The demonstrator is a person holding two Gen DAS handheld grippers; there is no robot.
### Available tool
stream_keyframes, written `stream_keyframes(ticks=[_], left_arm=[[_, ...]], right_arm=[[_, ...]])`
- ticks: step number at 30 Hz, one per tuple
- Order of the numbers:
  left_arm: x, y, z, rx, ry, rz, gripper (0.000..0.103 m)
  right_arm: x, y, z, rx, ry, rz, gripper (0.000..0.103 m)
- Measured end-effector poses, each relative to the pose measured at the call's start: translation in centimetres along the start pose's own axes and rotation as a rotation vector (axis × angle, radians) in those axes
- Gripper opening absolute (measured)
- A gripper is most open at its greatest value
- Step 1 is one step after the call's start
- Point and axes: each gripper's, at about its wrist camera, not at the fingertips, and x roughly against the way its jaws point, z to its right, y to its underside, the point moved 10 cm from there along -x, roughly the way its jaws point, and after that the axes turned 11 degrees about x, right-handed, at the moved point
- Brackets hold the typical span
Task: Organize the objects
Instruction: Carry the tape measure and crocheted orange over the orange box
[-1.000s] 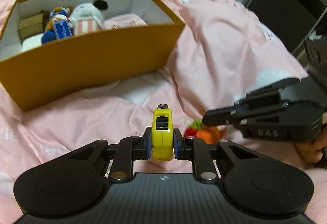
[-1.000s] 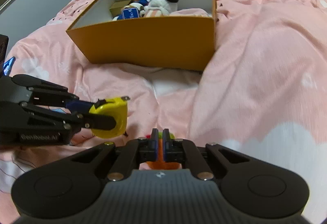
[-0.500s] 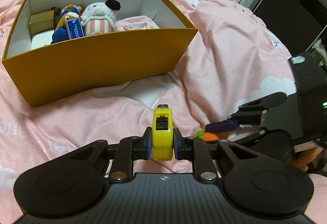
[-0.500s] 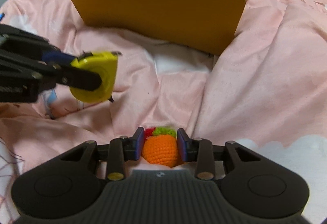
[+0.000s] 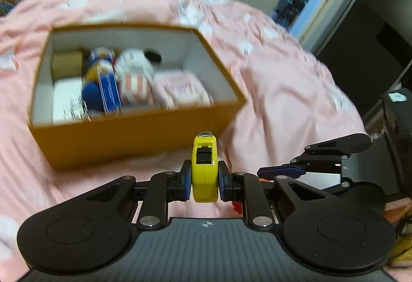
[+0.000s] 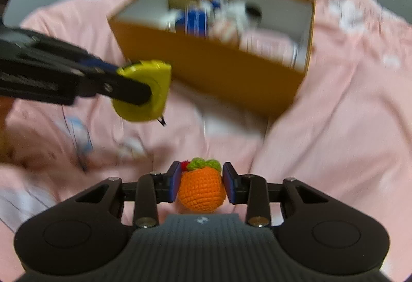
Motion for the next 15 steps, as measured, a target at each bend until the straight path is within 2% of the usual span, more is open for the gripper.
stream_keyframes(ticks=[5,8,12,15], left_arm=[[0.9,-4.2,0.3,0.032,0.006,0.088,0.022],[0.9,-6.6,0.3,0.026,-0.007,0.128,0.022],[-0.2,-9.1,-0.3,0.037,-0.009,0.146,0.022],[-1.5,-10.5,-1.3,0.057,-0.002,0.13,0.022]], right_arm=[[2.2,-5.3,1.8,0.078,0.059,0.122,0.037],[2.5,-7.8,3.1,0.118,0.092,0.161,0.037],[1.2,-11.0,4.8,0.162,0.114,0.189,0.037],[-0.4,-13.0,6.0,0.199,0.119,0.19,0.037]])
